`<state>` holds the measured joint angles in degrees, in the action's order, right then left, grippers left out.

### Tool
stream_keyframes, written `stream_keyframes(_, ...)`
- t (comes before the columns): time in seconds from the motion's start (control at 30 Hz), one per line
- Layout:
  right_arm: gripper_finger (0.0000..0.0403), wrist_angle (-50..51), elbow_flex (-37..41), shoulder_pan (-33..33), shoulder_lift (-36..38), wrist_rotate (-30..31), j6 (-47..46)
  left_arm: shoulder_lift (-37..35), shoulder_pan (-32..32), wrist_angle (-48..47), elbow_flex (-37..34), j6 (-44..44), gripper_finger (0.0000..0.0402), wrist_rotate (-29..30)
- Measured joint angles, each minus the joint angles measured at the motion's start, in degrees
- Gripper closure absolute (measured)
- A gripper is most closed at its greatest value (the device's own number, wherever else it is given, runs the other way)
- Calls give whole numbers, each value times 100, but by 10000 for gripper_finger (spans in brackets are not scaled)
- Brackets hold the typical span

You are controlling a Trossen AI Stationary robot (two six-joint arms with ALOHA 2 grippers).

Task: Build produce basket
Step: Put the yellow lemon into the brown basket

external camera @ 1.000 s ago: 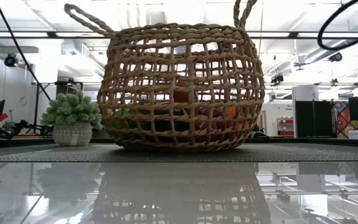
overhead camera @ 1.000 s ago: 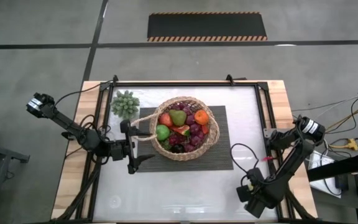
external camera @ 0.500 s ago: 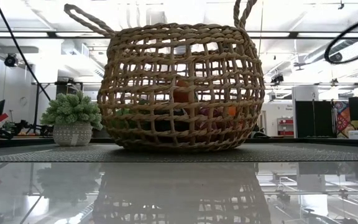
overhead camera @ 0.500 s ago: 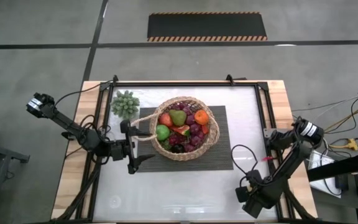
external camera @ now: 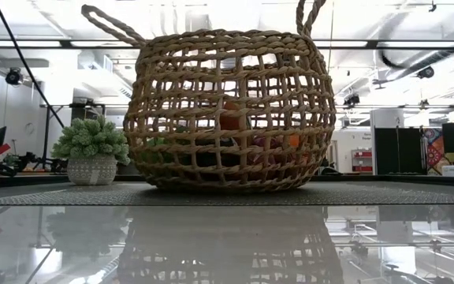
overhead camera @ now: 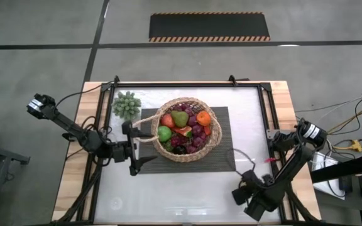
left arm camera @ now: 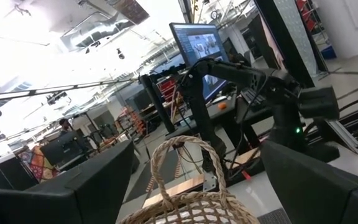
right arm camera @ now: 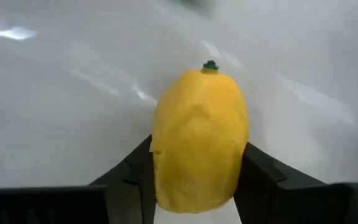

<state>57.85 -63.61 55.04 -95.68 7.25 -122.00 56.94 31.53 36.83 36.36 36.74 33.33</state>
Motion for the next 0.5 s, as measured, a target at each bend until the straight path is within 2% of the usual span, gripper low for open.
stream_keyframes(0.07, 264, -149, -135, -21, 11, 1087, 832, 38, 0, 10, -2, -33, 65, -13)
stream_keyframes(0.13, 264, -663, -271, -21, 22, 2609, 2101, 114, -1, 20, 0, -111, 65, -123)
stream_keyframes(0.2, 264, -1337, -338, -32, 31, 4142, 3623, 232, -2, 12, 0, -315, 65, -442)
stream_keyframes(0.27, 264, -2122, -346, -102, 33, 5265, 5415, 380, 1, 26, 0, -496, 65, -889)
stream_keyframes(0.37, 260, -3426, -312, -336, 33, 5934, 8032, 708, 2, 100, 22, -753, 65, -1575)
stream_keyframes(0.5, 255, -5504, -122, -745, -85, 5987, 10847, 1374, 2, 914, 130, -934, 65, -2141)
